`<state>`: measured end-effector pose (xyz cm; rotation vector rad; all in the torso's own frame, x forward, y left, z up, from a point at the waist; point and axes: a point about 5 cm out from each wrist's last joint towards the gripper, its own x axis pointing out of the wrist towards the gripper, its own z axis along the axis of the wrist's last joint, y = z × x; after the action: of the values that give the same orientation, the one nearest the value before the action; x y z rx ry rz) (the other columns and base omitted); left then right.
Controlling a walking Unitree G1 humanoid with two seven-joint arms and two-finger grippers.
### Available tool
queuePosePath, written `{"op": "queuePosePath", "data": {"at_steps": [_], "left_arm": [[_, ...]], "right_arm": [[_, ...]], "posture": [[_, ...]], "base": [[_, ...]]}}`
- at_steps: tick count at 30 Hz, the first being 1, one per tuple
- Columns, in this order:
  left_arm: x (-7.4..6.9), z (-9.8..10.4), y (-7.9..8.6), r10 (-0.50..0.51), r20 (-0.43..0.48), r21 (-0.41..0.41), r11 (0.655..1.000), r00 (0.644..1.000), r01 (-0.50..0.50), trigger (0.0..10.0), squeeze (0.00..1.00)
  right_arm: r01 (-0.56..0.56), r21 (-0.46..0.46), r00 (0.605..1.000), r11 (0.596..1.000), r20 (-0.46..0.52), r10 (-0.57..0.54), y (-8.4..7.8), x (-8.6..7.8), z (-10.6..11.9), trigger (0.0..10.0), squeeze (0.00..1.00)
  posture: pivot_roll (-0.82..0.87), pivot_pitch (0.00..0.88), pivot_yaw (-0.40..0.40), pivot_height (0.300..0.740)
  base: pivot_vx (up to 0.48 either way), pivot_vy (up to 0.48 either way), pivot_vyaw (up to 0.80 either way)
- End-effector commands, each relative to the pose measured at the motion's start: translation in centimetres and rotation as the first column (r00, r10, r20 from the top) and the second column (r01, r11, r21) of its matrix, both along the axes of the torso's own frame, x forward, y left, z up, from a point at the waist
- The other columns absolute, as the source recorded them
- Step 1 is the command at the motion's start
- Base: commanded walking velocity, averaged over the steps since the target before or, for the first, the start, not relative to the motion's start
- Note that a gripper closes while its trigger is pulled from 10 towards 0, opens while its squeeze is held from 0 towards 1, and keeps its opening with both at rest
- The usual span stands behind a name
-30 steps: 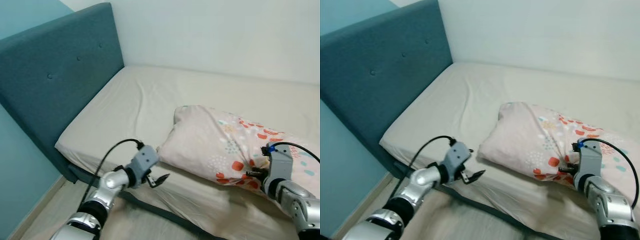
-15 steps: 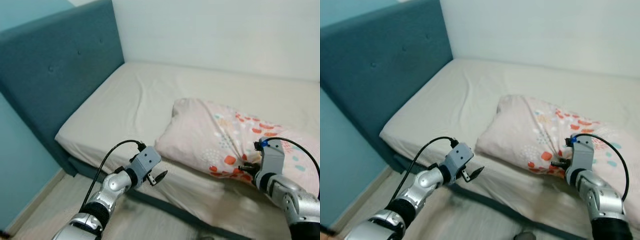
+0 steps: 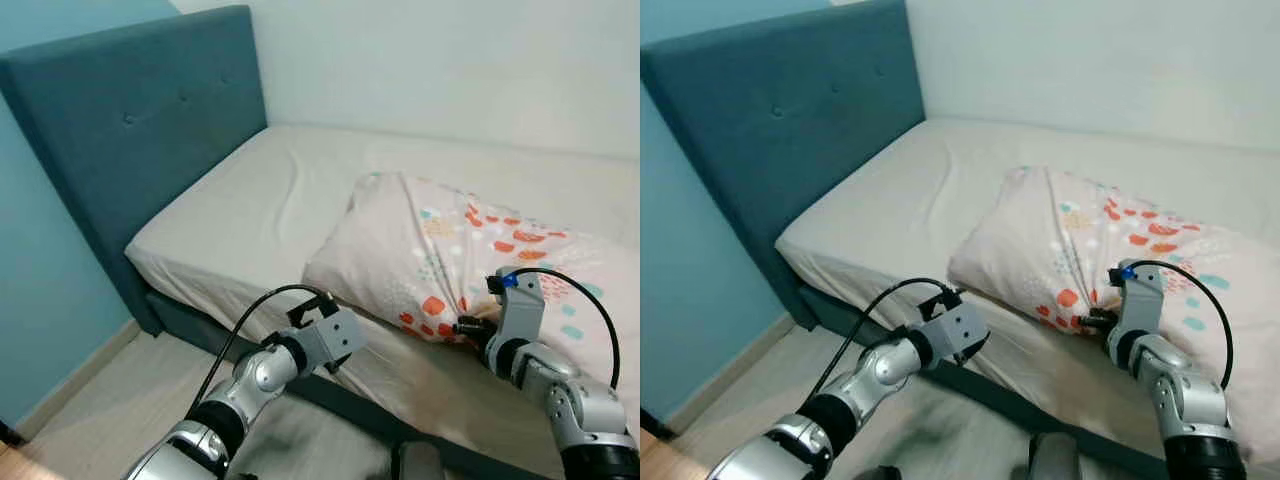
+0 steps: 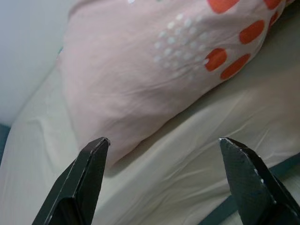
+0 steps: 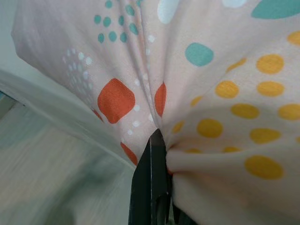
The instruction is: Clean up the room
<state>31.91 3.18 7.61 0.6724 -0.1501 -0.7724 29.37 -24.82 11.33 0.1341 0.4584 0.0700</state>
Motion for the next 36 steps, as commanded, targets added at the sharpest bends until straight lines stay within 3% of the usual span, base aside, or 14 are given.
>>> {"op": "queuePosePath", "data": {"at_steps": [1, 5, 10, 12, 13, 14, 16, 17, 19, 23, 28, 30, 33, 36], "left_arm": [[0.1, 0.2, -0.3, -0.017, 0.022, 0.022, 1.0, 1.0, 0.017, 10.0, 0.0], [0.1, 0.8, -1.2, -0.054, 0.072, 0.04, 0.998, 0.996, 0.051, 10.0, 0.0], [0.1, 0.8, -1.2, -0.054, 0.08, 0.041, 0.998, 0.995, 0.051, 10.0, 0.0], [0.0, 0.8, -1.2, -0.054, 0.096, 0.049, 0.998, 0.994, 0.049, 10.0, 0.0], [0.0, 0.7, -1.1, -0.055, 0.111, 0.055, 0.997, 0.992, 0.049, 10.0, 0.0], [0.0, 0.7, -1.1, -0.055, 0.111, 0.055, 0.997, 0.992, 0.049, 10.0, 0.0], [-0.1, 0.7, -1.0, -0.061, 0.138, 0.069, 0.996, 0.988, 0.052, 10.0, 0.0], [-0.1, 0.7, -1.0, -0.061, 0.138, 0.069, 0.996, 0.988, 0.052, 10.0, 0.0], [0.0, 0.8, -1.0, -0.064, 0.157, 0.076, 0.996, 0.986, 0.052, 10.0, 0.0], [0.0, 0.9, -1.0, -0.066, 0.163, 0.077, 0.996, 0.984, 0.053, 10.0, 0.0], [0.0, 1.0, -1.0, -0.074, 0.171, 0.081, 0.995, 0.983, 0.06, 10.0, 0.0], [0.0, 0.8, -0.9, -0.079, 0.17, 0.09, 0.994, 0.982, 0.065, 10.0, 0.0], [-0.1, 0.7, -0.9, -0.081, 0.171, 0.095, 0.993, 0.982, 0.065, 10.0, 0.0], [-0.1, 0.6, -0.8, -0.071, 0.169, 0.091, 0.994, 0.983, 0.057, 10.0, 0.0]], "right_arm": [[-0.076, 0.06, 0.997, 0.995, 0.019, 0.075, 1.3, -0.2, 0.4, 10.0, 0.0], [-0.153, 0.08, 0.988, 0.985, -0.008, 0.154, 0.9, -2.2, 0.5, 10.0, 0.0], [-0.146, 0.082, 0.989, 0.986, -0.02, 0.148, 0.5, -2.6, 0.4, 10.0, 0.0], [-0.2, 0.113, 0.979, 0.973, -0.018, 0.203, 0.8, -3.4, 0.7, 10.0, 0.0], [-0.282, 0.144, 0.958, 0.948, 0.0, 0.285, 1.4, -4.4, 1.2, 10.0, 0.0], [-0.282, 0.144, 0.958, 0.948, 0.0, 0.285, 1.4, -4.4, 1.2, 10.0, 0.0], [-0.463, 0.197, 0.885, 0.864, 0.04, 0.465, 2.9, -7.0, 2.3, 10.0, 0.0], [-0.463, 0.197, 0.885, 0.864, 0.04, 0.465, 2.9, -7.0, 2.3, 10.0, 0.0], [-0.573, 0.226, 0.815, 0.788, 0.057, 0.576, 3.4, -9.7, 3.3, 10.0, 0.0], [-0.593, 0.232, 0.799, 0.771, 0.056, 0.598, 3.1, -10.8, 3.8, 10.0, 0.0], [-0.57, 0.212, 0.814, 0.794, 0.011, 0.581, 1.7, -12.2, 4.0, 10.0, 0.0], [-0.497, 0.157, 0.861, 0.853, -0.03, 0.507, 0.0, -12.2, 4.0, 10.0, 0.0], [-0.455, 0.118, 0.886, 0.883, -0.039, 0.462, -0.8, -12.0, 4.1, 10.0, 0.0], [-0.251, 0.031, 0.968, 0.967, 0.014, 0.251, -2.6, -9.9, 4.3, 10.0, 0.0]], "posture": [[-0.1, 0.028, 0.099, 0.522], [-0.1, 0.047, 0.101, 0.507], [-0.1, 0.049, 0.102, 0.502], [-0.11, 0.056, 0.107, 0.497], [-0.11, 0.06, 0.108, 0.492], [-0.11, 0.06, 0.108, 0.492], [-0.12, 0.07, 0.11, 0.482], [-0.12, 0.07, 0.11, 0.482], [-0.12, 0.07, 0.11, 0.467], [-0.13, 0.074, 0.112, 0.457], [-0.14, 0.079, 0.112, 0.442], [-0.15, 0.079, 0.116, 0.432], [-0.15, 0.079, 0.116, 0.427], [-0.15, 0.078, 0.117, 0.422]], "base": [[0.0, 0.0, 0.0], [0.0, 0.0, 0.0], [0.0, 0.0, 0.0], [0.0, 0.0, 0.0], [0.0, 0.0, 0.0], [0.0, 0.0, 0.0], [0.0, 0.0, 0.0], [0.0, 0.0, 0.0], [0.0, 0.0, 0.0], [0.0, 0.0, 0.0], [0.0, 0.0, 0.0], [0.0, 0.0, 0.0], [0.0, 0.0, 0.0], [0.0, 0.0, 0.0]]}}
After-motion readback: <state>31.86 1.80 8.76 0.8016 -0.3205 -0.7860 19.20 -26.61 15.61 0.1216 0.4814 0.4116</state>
